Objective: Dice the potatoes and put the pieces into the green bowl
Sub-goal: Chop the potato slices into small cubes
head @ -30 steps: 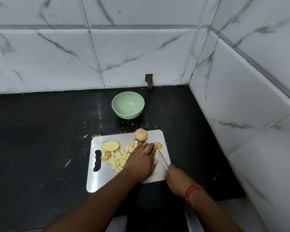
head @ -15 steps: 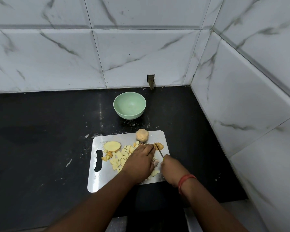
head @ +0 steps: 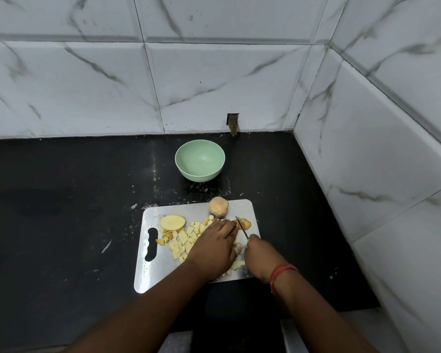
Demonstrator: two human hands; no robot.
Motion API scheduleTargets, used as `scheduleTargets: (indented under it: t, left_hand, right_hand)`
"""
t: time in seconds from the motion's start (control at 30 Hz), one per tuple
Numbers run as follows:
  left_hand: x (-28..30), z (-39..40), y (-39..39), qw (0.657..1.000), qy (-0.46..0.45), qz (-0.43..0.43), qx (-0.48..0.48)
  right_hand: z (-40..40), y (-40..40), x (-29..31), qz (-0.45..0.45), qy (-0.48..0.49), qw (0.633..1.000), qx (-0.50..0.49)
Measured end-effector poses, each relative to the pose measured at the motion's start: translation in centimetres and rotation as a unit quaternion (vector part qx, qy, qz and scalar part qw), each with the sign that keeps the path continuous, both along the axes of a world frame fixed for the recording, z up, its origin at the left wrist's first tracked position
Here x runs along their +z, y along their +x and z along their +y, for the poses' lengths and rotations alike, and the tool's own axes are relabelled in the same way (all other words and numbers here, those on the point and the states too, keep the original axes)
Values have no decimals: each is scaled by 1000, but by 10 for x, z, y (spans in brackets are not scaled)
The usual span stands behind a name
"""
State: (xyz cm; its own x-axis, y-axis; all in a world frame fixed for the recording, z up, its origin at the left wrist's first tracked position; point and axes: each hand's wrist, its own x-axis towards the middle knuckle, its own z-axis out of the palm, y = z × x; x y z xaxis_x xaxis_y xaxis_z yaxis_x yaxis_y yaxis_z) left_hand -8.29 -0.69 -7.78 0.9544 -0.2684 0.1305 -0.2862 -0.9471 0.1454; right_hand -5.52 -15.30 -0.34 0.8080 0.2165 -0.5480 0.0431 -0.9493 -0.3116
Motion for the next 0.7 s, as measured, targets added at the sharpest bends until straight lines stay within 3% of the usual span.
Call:
scheduleTargets:
  t: [0.7]
  left_hand:
    - [-4, 0, 1, 1000, -17, -8, -10]
  right_hand:
    - [4, -2, -1, 28, -10, 999, -21]
